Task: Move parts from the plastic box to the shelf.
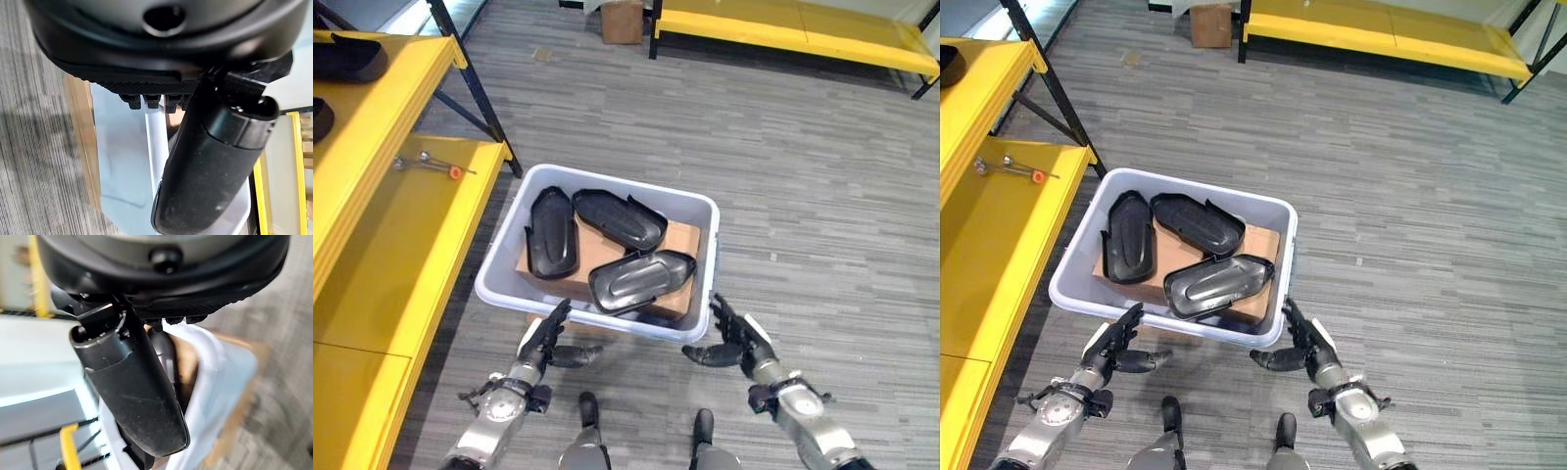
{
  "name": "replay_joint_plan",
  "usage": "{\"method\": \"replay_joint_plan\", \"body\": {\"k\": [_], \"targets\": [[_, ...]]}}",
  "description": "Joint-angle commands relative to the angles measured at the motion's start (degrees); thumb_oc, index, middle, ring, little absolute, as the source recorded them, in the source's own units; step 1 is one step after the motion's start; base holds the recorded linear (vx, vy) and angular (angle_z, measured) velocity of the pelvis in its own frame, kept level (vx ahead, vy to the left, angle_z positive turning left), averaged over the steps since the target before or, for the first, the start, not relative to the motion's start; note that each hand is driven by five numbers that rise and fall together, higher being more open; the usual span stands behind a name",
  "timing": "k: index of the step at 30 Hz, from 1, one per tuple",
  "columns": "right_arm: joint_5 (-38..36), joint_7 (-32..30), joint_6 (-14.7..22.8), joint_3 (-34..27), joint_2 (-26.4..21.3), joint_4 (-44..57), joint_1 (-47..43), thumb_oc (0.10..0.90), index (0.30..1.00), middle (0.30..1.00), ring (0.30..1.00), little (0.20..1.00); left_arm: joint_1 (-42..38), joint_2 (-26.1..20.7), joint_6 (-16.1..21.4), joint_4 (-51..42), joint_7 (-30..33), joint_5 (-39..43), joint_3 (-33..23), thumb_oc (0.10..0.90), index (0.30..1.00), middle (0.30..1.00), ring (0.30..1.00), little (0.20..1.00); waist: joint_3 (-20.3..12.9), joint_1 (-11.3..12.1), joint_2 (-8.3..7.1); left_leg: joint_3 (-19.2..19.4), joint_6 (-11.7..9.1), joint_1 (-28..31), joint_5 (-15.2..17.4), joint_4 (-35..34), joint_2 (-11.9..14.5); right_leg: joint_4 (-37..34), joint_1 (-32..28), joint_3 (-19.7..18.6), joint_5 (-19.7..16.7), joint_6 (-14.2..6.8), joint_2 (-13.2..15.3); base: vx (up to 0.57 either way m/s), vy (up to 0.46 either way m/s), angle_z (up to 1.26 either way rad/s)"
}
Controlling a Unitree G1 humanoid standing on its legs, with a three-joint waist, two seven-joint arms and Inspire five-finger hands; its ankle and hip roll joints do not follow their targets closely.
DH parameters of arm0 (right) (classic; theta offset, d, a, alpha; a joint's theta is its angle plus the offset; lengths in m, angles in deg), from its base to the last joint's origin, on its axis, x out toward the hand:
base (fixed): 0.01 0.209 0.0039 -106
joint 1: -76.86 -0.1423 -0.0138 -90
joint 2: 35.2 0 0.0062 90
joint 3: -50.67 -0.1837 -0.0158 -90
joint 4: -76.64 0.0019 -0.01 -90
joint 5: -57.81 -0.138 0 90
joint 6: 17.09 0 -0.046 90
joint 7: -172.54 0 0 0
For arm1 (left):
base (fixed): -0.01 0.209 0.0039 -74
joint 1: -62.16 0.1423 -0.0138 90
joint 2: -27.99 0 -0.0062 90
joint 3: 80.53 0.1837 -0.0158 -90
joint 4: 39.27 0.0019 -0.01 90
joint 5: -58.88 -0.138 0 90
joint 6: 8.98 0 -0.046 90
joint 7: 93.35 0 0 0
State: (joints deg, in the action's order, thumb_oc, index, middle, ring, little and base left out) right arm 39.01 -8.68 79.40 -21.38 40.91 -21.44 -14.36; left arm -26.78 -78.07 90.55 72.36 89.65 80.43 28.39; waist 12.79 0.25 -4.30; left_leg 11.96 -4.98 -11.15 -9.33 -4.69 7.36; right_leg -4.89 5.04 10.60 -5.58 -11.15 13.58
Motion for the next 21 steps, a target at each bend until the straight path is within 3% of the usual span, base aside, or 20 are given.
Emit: {"method": "replay_joint_plan", "body": {"k": [1,5,10,15,17,21], "targets": [[6.4,-4.5,8.4,-6.3,-3.4,8.3,-7.0,0.900,1.000,1.000,1.000,1.000,-3.8,0.8,5.7,-3.8,-0.4,-2.6,-1.1,0.900,1.000,1.000,1.000,1.000,0.6,1.0,0.82,-4.0,-2.2,0.4,0.6,1.8,3.8,7.9,1.9,-0.3,-0.1,-1.7,2.0,0.00,0.000,0.00],[11.1,-8.2,9.3,-7.1,-4.4,14.7,-12.9,0.900,1.000,1.000,1.000,1.000,-4.0,1.1,5.6,-4.0,0.3,-2.9,-0.7,0.900,1.000,1.000,1.000,1.000,2.0,1.6,0.97,-4.3,-2.2,-0.5,0.3,1.6,3.6,7.8,2.7,0.1,-0.6,-1.9,2.4,-0.01,0.004,0.02],[10.9,-10.1,9.6,-4.5,-2.1,16.3,-19.2,0.900,1.000,1.000,1.000,1.000,-4.5,1.5,5.4,-4.8,1.0,-2.7,0.5,0.900,1.000,1.000,1.000,1.000,3.3,2.4,0.92,-4.6,-2.3,-1.4,0.1,1.9,3.5,7.8,3.5,0.3,-1.1,-2.0,2.6,-0.01,0.000,0.01],[4.4,-10.5,8.9,0.5,2.0,13.9,-25.7,0.900,1.000,1.000,1.000,1.000,-5.1,1.5,4.8,-5.6,1.7,-2.0,1.7,0.900,1.000,1.000,1.000,1.000,4.6,3.7,0.88,-5.3,-2.2,-2.8,0.0,2.7,3.2,7.8,3.8,0.9,-1.5,-1.9,3.2,-0.02,-0.002,0.05],[-1.7,-10.5,8.7,3.1,4.3,10.9,-29.0,0.900,1.000,1.000,1.000,1.000,-5.2,1.2,4.4,-5.7,2.5,-1.0,1.7,0.900,1.000,1.000,1.000,1.000,5.4,4.6,0.80,-5.7,-2.2,-3.8,-0.1,3.2,3.0,7.8,4.1,1.3,-1.9,-1.8,3.5,-0.02,-0.001,0.08],[-3.0,-12.3,8.1,4.2,4.3,6.8,-35.5,0.900,1.000,1.000,1.000,1.000,-5.0,0.1,4.2,-6.2,3.1,-0.3,1.2,0.900,1.000,1.000,1.000,1.000,6.3,5.8,0.92,-6.3,-2.1,-5.0,-0.3,3.4,2.5,7.7,4.5,1.9,-2.5,-1.8,3.9,-0.01,0.010,0.13]]}}
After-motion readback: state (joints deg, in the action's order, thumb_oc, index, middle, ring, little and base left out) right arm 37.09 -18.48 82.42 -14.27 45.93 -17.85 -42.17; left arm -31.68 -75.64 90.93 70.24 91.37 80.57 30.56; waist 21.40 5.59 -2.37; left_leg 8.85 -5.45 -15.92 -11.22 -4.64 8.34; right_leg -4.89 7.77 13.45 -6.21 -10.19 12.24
